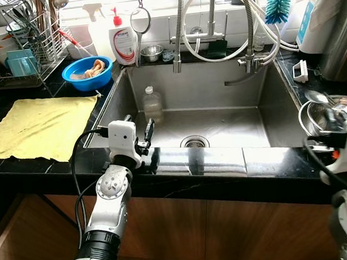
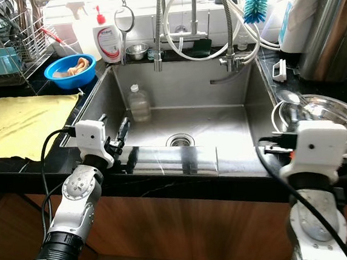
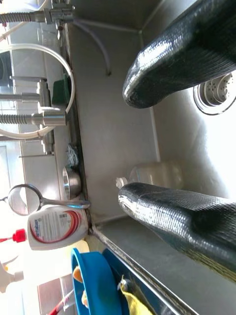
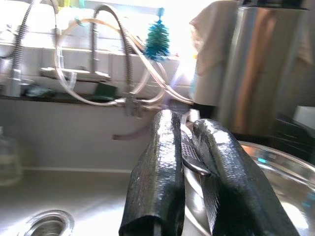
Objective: Kitchen organization
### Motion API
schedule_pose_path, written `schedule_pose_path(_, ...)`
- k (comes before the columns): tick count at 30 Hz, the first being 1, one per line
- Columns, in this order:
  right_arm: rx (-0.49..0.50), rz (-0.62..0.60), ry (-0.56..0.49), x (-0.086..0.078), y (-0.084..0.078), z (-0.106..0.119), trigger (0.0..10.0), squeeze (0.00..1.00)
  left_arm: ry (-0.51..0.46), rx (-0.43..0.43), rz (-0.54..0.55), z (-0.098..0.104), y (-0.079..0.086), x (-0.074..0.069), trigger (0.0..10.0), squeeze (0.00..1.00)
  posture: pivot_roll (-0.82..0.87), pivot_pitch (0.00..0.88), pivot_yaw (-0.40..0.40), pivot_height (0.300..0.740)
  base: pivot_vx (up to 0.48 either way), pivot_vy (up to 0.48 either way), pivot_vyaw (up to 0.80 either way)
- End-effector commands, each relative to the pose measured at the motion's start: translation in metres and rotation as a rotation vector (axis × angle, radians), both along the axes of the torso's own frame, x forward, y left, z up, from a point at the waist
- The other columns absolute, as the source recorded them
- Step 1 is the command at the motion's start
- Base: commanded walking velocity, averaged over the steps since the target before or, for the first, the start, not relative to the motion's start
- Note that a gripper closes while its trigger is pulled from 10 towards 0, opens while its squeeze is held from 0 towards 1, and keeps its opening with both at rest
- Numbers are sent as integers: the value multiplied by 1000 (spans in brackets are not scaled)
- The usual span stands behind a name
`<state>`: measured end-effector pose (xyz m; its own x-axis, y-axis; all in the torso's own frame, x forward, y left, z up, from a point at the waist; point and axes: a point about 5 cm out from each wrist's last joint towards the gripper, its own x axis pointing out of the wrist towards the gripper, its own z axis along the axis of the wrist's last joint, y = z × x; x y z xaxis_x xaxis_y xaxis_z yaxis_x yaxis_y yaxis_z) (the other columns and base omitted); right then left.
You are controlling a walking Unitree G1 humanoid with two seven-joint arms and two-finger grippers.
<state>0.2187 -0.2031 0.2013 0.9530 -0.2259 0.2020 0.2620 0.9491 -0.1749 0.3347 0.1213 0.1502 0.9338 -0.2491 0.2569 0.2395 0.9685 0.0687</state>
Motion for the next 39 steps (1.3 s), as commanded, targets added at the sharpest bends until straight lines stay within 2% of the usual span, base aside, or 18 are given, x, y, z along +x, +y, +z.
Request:
schedule_pose_path(1,7,22,-6,2,3,1,10000,0,-3,19,16,0,4,1,10000,0,-88,0,39,740,0,0,0)
schedule_pose_path(8,28,83,-16,8,9,4,10000,0,-1,19,20,-1,5,1,10000,0,-90,0,37,740,0,0,0)
schedule_pose_path(13,21,197,24,24,23,3,10000,0,5,17,19,-2,3,1,10000,0,-99,0,39,740,0,0,0)
schedule_pose_path(18,-55,342,98,47,41,2,10000,0,7,15,18,-3,1,1,10000,0,-102,0,45,740,0,0,0)
schedule_pose_path(20,-71,348,150,56,41,-1,10000,0,8,15,17,-3,1,1,10000,0,-99,0,46,740,0,0,0)
schedule_pose_path(21,-69,361,153,65,40,0,10000,0,8,16,17,-3,1,2,10000,0,-97,0,46,740,0,0,0)
schedule_pose_path(24,-71,364,159,72,38,-1,10000,0,7,16,18,-2,2,2,10000,0,-90,0,44,740,0,0,0)
schedule_pose_path(25,-77,358,180,81,34,-3,10000,0,5,16,20,-2,2,2,10000,0,-82,0,43,740,0,0,0)
schedule_pose_path(27,-104,346,219,88,29,-7,10000,0,4,17,22,-1,3,2,10000,0,-78,0,42,740,0,0,0)
schedule_pose_path(29,-80,368,247,97,28,-11,10000,0,3,19,25,-1,4,2,10000,0,-77,0,42,740,0,0,0)
schedule_pose_path(32,-67,376,273,105,28,-18,10000,0,4,23,25,-2,5,2,10000,0,-76,0,43,740,0,0,0)
schedule_pose_path(39,-48,350,336,112,24,-33,10000,0,5,23,14,-2,2,1,10000,0,-69,0,43,740,0,0,0)
